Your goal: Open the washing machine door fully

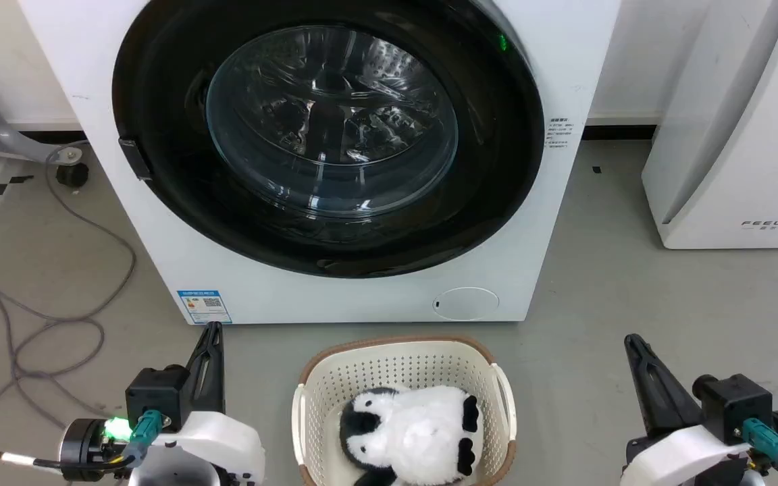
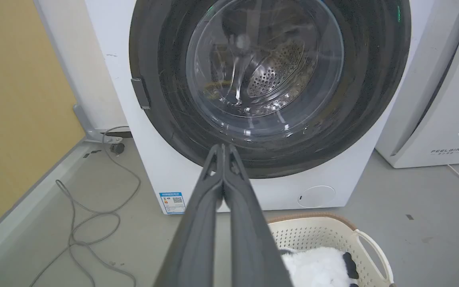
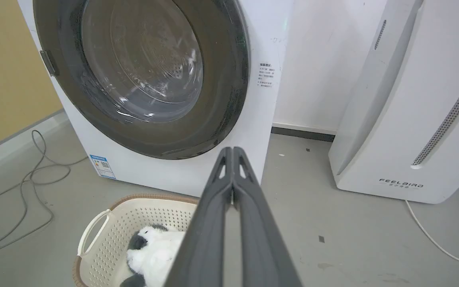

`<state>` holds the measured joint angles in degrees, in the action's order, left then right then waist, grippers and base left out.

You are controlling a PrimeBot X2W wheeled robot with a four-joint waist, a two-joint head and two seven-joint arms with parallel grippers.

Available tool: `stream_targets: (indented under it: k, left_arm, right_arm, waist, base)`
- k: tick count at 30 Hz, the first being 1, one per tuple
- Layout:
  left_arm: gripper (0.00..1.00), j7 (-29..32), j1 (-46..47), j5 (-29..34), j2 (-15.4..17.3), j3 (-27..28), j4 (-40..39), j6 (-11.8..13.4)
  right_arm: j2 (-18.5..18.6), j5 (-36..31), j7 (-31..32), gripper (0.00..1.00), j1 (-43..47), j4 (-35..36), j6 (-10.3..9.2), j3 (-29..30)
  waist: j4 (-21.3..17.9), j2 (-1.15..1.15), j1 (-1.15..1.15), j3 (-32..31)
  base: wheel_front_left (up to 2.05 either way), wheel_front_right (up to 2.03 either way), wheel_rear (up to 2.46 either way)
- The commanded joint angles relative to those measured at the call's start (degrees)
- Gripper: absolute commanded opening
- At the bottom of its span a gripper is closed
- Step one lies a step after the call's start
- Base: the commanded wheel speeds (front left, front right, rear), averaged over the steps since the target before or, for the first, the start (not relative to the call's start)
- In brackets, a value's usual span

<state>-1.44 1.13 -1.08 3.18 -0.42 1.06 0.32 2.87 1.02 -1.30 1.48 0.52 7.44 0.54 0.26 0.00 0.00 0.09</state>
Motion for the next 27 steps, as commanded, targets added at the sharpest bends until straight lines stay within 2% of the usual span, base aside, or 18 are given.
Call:
stream_targets:
  k: [1, 27]
  left_arm:
    - [0.00, 0.3, -0.8, 0.6, -0.1, 0.2, -0.4, -0.2]
    - [0.00, 1.4, -1.1, 1.1, -0.3, 0.4, -1.1, -0.3]
  right_arm:
    - [0.0, -0.4, 0.2, 0.00, -1.1, -0.2, 0.04, -0.2]
    - [0.0, -1.0, 1.3, 0.00, -1.5, -0.5, 0.05, -0.5]
  waist:
    - [0.0, 0.00, 0.00, 0.0]
    - [-0.3, 0.00, 0.00, -0.1]
  base:
    - [0.00, 0.00, 0.00]
    - [0.00, 0.00, 0.00]
